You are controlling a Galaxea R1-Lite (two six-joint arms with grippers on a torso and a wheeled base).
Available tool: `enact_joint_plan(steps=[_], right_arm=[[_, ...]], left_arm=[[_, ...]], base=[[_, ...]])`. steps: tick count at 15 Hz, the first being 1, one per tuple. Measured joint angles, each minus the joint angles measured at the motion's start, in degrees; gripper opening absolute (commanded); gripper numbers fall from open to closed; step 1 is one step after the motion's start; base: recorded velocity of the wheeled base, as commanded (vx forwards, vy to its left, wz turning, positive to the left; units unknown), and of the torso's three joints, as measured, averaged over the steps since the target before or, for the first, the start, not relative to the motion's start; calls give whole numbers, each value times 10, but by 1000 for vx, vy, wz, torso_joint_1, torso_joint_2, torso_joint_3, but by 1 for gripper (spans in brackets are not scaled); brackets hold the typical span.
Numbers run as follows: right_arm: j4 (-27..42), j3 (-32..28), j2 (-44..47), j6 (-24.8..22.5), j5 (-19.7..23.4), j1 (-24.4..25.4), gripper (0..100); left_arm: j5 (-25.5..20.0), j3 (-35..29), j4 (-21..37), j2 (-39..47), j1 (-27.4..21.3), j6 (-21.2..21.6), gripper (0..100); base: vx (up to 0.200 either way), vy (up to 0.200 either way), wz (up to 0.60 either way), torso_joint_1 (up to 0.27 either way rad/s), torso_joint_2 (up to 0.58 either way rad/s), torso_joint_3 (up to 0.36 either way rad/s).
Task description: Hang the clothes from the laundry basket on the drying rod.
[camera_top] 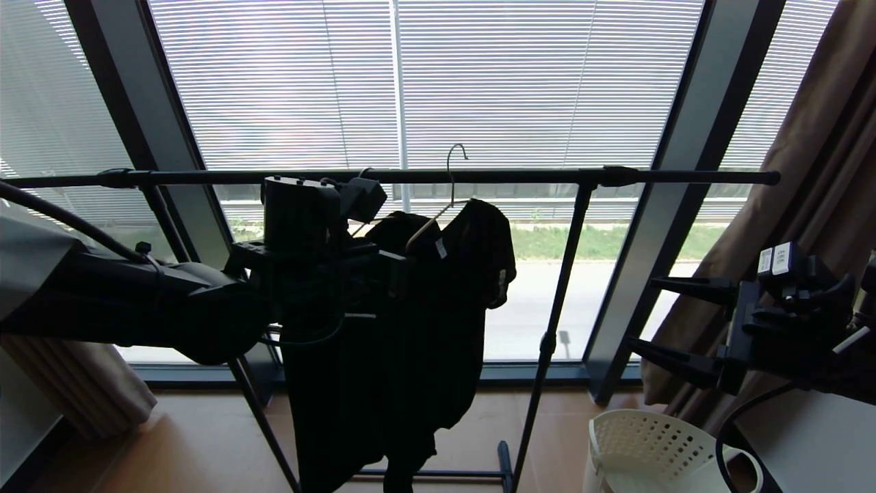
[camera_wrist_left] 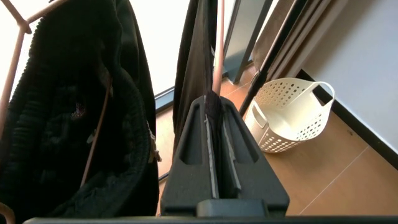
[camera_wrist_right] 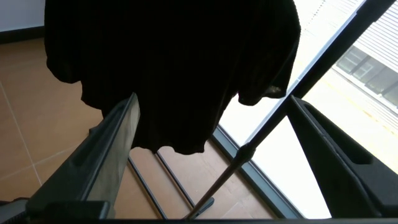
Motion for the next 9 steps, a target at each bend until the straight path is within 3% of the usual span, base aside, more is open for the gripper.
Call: enact_joint_plan(steps=[9], right_arm=[[1,0,1,0,0,0,100]], left_arm=[[1,-4,-17,35,2,0,0]], base=[[0,0,0,0,0,0]])
